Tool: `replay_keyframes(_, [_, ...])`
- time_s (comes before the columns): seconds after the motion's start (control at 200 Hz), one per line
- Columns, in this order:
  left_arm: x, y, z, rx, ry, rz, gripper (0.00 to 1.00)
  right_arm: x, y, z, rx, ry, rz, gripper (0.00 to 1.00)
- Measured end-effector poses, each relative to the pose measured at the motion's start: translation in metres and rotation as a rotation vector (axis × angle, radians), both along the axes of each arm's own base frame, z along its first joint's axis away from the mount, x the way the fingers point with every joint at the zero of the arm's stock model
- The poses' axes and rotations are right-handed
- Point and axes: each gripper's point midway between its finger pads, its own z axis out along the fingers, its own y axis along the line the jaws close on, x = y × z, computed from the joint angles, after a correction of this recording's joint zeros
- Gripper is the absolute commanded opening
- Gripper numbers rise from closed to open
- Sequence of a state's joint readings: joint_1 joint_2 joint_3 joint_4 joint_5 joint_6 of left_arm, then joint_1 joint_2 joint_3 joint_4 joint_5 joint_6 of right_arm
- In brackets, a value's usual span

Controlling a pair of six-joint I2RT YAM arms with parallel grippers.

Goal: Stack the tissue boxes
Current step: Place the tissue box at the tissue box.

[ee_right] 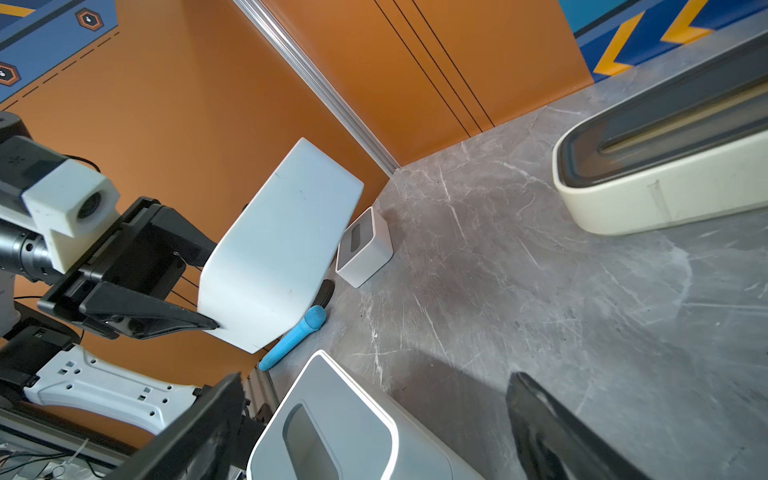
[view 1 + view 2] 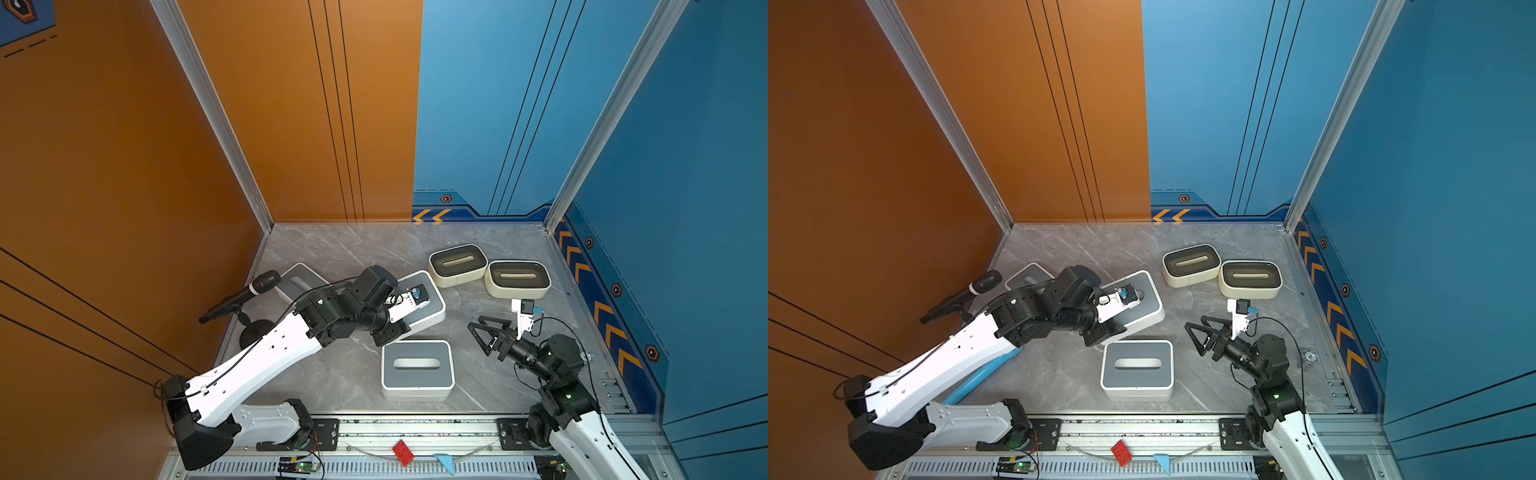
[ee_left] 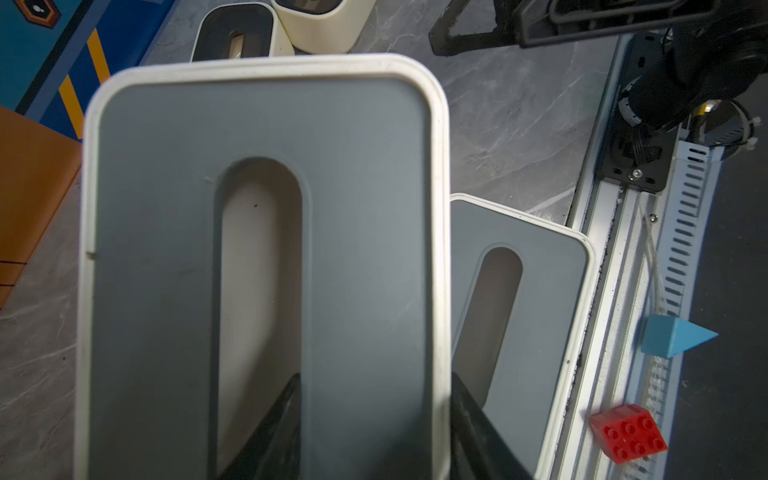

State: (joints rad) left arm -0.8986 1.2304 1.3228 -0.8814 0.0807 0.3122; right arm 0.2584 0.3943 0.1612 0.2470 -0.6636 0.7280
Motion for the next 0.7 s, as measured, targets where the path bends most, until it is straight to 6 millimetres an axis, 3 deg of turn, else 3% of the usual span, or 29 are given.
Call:
replay_keyframes(0.19, [-0.011,-0.001,-0.001,0.022,0.011,-0.079,0.42,-0.011,0.006,0.003,0.042,0.004,0.056,1.00])
replay_keyframes(0.385, [-0.028,-0.006,-0.004,0.035,0.020,-0.185,0.42,-0.037,0.015,0.008,0.068,0.006,0.151,1.00])
replay_keyframes(0.696, [-0.045,-0.007,-0.011,0.063,0.051,-0.254,0.41,-0.063,0.016,0.007,0.098,0.025,0.209,1.00])
